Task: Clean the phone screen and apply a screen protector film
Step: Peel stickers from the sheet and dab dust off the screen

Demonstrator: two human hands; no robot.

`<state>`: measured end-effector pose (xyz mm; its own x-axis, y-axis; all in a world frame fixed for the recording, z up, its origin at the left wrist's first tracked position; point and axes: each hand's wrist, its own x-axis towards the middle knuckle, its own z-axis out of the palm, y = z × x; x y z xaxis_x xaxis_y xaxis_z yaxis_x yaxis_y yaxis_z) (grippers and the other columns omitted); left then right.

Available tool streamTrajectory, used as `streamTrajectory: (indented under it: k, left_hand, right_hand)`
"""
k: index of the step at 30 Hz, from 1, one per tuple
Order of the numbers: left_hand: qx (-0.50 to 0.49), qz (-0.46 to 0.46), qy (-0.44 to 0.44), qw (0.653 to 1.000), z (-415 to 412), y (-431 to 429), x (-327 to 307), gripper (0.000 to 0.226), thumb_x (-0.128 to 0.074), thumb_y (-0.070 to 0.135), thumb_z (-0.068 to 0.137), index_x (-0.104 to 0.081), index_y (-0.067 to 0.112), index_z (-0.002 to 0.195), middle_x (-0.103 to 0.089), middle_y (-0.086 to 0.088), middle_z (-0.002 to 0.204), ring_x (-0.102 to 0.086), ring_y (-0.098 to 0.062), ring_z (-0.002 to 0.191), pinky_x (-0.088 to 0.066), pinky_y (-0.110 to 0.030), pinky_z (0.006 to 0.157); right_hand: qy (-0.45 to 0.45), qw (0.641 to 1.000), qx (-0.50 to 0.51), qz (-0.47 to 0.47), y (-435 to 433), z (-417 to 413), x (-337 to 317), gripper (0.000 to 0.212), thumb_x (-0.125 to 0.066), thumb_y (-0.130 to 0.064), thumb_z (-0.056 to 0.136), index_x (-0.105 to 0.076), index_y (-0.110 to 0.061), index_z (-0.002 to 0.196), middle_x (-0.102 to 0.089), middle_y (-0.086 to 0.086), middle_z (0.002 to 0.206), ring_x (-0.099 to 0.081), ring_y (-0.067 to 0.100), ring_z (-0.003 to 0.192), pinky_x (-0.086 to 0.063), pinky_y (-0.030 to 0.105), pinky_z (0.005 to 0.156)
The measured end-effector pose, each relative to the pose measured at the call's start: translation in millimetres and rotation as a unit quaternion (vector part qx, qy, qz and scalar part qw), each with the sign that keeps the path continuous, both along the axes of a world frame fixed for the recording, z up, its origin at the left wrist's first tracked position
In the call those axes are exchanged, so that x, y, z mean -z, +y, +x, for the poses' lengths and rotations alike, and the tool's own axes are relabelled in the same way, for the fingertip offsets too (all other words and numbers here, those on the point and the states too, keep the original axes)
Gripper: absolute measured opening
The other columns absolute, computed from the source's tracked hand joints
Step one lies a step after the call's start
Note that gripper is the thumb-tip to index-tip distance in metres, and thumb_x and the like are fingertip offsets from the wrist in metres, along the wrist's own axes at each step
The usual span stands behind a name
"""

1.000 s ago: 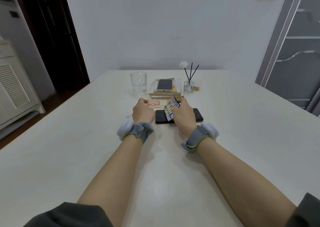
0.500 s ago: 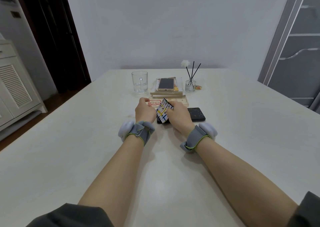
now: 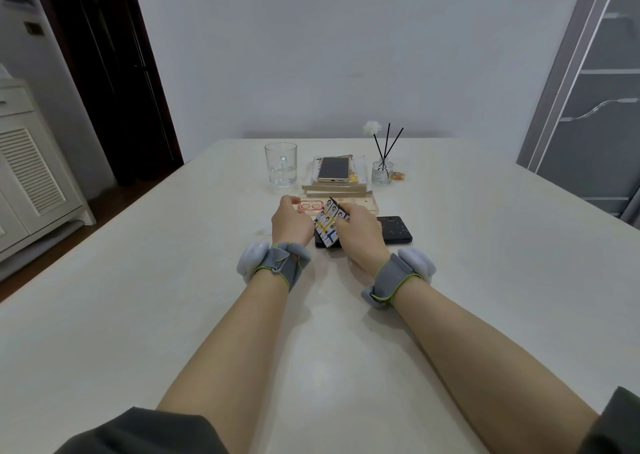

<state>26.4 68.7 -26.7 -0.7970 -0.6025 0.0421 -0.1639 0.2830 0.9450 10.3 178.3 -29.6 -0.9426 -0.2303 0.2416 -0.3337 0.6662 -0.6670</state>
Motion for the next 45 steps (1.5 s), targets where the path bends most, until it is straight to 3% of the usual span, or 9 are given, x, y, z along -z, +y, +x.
streamTrajectory:
  k: [10,14,19,24,28,31,37,40,45]
  left_hand:
    - [-0.001,0.000,0.000,1.000,1,1,-1,0.042,-0.031,-0.003,0.090,-0.047,0.011,0.126,-0.056,-0.019,0.123,-0.063,-0.039,0.102,-0.051,-0.046,0.092]
    - [-0.001,-0.006,-0.001,1.000,2,1,-3,0.043,-0.031,-0.003,0.089,-0.047,0.012,0.127,-0.055,-0.019,0.125,-0.063,-0.039,0.103,-0.051,-0.044,0.093]
    - [-0.002,-0.015,-0.001,1.000,3,1,-4,0.043,-0.031,-0.003,0.089,-0.047,0.012,0.127,-0.057,-0.018,0.123,-0.063,-0.039,0.103,-0.050,-0.045,0.094]
    - [0.001,-0.013,-0.003,1.000,5,2,-5,0.045,-0.031,-0.003,0.089,-0.045,0.012,0.129,-0.057,-0.016,0.123,-0.064,-0.037,0.101,-0.051,-0.042,0.094]
    - [0.005,-0.058,-0.002,0.998,9,3,-5,0.044,-0.038,-0.001,0.088,-0.048,0.013,0.127,-0.059,-0.010,0.121,-0.060,-0.031,0.107,-0.047,-0.038,0.096]
    - [0.009,-0.113,0.017,0.993,12,8,-6,0.039,-0.048,-0.002,0.082,-0.059,0.014,0.116,-0.064,-0.005,0.114,-0.059,-0.026,0.106,-0.045,-0.028,0.087]
    - [0.081,-0.178,0.049,0.979,17,20,-4,0.020,-0.069,-0.001,0.075,-0.071,0.013,0.089,-0.069,-0.006,0.102,-0.066,-0.023,0.090,-0.052,-0.032,0.087]
    - [0.081,-0.193,0.062,0.976,17,22,-4,0.007,-0.075,0.009,0.072,-0.072,0.014,0.077,-0.071,-0.003,0.081,-0.067,-0.017,0.080,-0.050,-0.025,0.077]
    - [0.087,-0.182,0.065,0.977,15,26,-5,0.021,-0.072,0.024,0.079,-0.062,0.019,0.062,-0.062,-0.003,0.052,-0.050,-0.007,0.034,-0.047,-0.024,0.055]
  right_hand:
    - [0.025,1.000,-0.012,-0.005,1,8,4,0.032,-0.039,-0.011,0.093,-0.059,-0.015,0.117,-0.066,0.009,0.119,-0.054,0.032,0.113,-0.032,0.038,0.096]
    - [0.030,0.999,0.031,-0.012,3,8,5,0.030,-0.037,-0.009,0.092,-0.058,-0.014,0.112,-0.066,0.009,0.115,-0.054,0.033,0.110,-0.030,0.038,0.092]
    - [0.021,1.000,-0.005,-0.012,-1,9,6,0.030,-0.038,-0.012,0.093,-0.059,-0.014,0.114,-0.066,0.009,0.116,-0.054,0.033,0.111,-0.031,0.039,0.094]
    - [0.022,0.998,0.053,-0.036,11,2,5,0.027,-0.037,-0.013,0.093,-0.059,-0.015,0.109,-0.067,0.009,0.111,-0.056,0.033,0.106,-0.029,0.039,0.094]
    - [0.044,0.993,0.095,-0.051,31,-3,-4,0.027,-0.043,-0.015,0.092,-0.062,-0.015,0.111,-0.068,0.011,0.109,-0.058,0.035,0.104,-0.038,0.041,0.095]
    - [0.042,0.988,0.130,-0.075,56,-11,-7,0.027,-0.044,-0.015,0.091,-0.063,-0.013,0.110,-0.069,0.013,0.109,-0.059,0.036,0.102,-0.044,0.045,0.094]
    - [0.024,0.987,0.138,-0.076,74,-16,-4,0.027,-0.046,-0.014,0.091,-0.063,-0.012,0.111,-0.068,0.013,0.112,-0.061,0.034,0.102,-0.048,0.047,0.091]
    - [0.045,0.990,0.103,-0.080,72,-15,-3,0.023,-0.047,-0.014,0.091,-0.065,-0.010,0.106,-0.070,0.013,0.107,-0.063,0.032,0.095,-0.052,0.040,0.080]
    - [0.104,0.990,0.068,-0.065,76,-13,-9,0.022,-0.050,-0.014,0.090,-0.070,-0.010,0.100,-0.068,0.011,0.100,-0.059,0.026,0.087,-0.039,0.028,0.066]
